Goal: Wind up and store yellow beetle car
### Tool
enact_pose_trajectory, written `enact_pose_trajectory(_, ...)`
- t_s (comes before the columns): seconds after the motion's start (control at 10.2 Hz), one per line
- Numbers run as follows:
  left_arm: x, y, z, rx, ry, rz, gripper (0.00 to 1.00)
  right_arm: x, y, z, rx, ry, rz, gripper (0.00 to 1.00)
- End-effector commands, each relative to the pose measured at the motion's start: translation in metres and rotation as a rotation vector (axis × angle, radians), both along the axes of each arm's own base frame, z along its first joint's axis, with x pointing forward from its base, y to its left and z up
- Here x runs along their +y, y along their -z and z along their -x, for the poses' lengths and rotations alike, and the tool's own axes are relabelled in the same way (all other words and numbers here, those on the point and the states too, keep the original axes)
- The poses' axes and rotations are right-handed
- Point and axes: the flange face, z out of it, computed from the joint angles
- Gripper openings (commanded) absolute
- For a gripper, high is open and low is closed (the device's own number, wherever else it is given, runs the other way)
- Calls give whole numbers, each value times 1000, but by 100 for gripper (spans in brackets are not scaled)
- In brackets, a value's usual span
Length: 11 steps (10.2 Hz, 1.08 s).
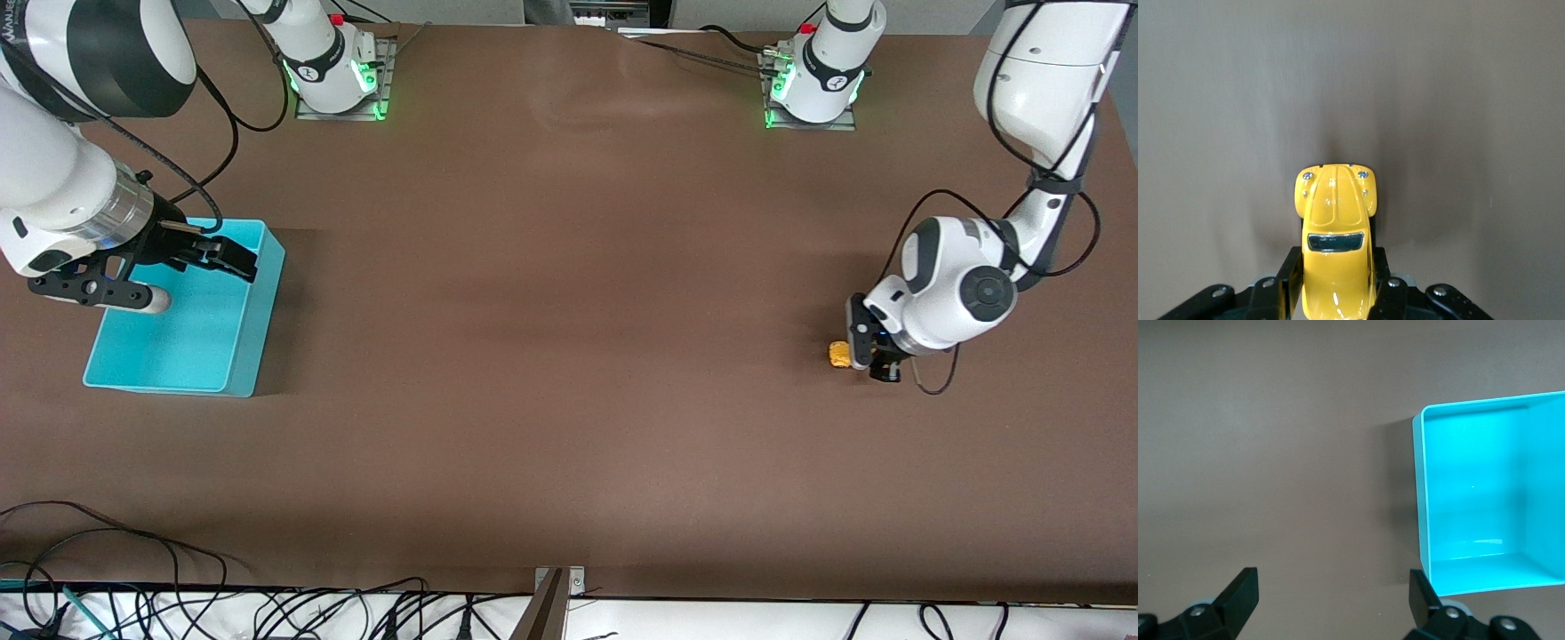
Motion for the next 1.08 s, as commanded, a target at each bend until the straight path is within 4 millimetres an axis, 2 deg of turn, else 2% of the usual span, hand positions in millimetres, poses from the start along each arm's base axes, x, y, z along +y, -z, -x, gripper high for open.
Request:
enact_pose_trajectory(0.0,52,34,5,41,55,11,1,1,-6,-2,-1,-14,16,100)
enact_pose_trajectory(0.1,70,31,4,33,59,10,1,1,-6,-2,-2,-14,16,100)
enact_pose_trajectory(0.2,79,32,6,35,53,12,1,1,-6,-2,-2,-14,16,100)
enact_pose_trajectory(0.59,86,30,6,30,42,12,2,1,-5,-2,-1,-16,16,100)
enact_pose_trajectory(0.98,92,20,2,13,25,13,5,1,-6,-2,-2,-26,15,100)
